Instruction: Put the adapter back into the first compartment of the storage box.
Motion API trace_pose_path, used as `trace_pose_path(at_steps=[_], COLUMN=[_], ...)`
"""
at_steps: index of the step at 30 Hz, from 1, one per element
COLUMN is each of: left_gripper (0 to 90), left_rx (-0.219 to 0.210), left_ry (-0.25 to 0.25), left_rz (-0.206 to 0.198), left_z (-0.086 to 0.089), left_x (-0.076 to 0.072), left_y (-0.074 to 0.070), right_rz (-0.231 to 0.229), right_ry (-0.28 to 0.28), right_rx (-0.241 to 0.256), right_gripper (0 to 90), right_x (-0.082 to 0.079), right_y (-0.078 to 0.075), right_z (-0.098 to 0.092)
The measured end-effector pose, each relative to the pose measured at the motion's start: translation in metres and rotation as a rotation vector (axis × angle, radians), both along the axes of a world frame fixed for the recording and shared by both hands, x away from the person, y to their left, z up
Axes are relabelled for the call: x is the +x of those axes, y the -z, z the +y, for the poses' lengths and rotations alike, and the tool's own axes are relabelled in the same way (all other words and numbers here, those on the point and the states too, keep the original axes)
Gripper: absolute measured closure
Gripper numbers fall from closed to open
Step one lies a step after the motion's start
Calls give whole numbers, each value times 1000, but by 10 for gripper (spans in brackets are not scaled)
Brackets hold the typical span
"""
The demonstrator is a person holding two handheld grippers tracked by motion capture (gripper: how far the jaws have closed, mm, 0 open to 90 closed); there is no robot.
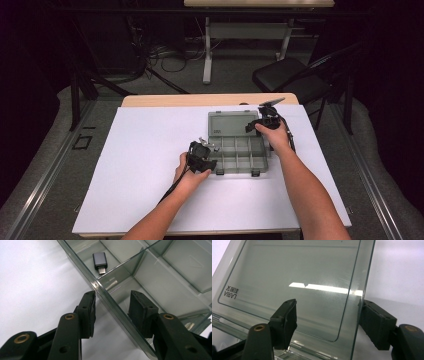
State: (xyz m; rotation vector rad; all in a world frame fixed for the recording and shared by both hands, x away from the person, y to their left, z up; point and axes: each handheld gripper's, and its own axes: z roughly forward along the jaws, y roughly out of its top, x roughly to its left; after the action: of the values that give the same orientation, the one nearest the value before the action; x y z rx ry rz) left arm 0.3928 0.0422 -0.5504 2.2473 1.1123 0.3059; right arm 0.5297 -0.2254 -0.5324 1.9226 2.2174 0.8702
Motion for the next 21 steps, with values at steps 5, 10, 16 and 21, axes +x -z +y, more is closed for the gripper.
trace_pose_path(at_steps=[5, 10, 16, 21], left_gripper=[564, 564, 564, 564], left_rx=[0, 1, -2, -1], left_ry=[-1, -1, -5, -5], left_rz=[0, 0, -3, -3], left_z=[0, 0, 0, 0], left_x=[0, 0, 0, 0], left_y=[0, 0, 0, 0], right_rz=[-12, -44, -70, -99], right_ry=[6, 1, 5, 2], right_rx=[9, 27, 17, 28], right_gripper=[354, 386, 451, 499], right_x=[-2, -3, -5, -7], right_y=[-3, -4, -7, -9], right_z=[-3, -6, -8, -12])
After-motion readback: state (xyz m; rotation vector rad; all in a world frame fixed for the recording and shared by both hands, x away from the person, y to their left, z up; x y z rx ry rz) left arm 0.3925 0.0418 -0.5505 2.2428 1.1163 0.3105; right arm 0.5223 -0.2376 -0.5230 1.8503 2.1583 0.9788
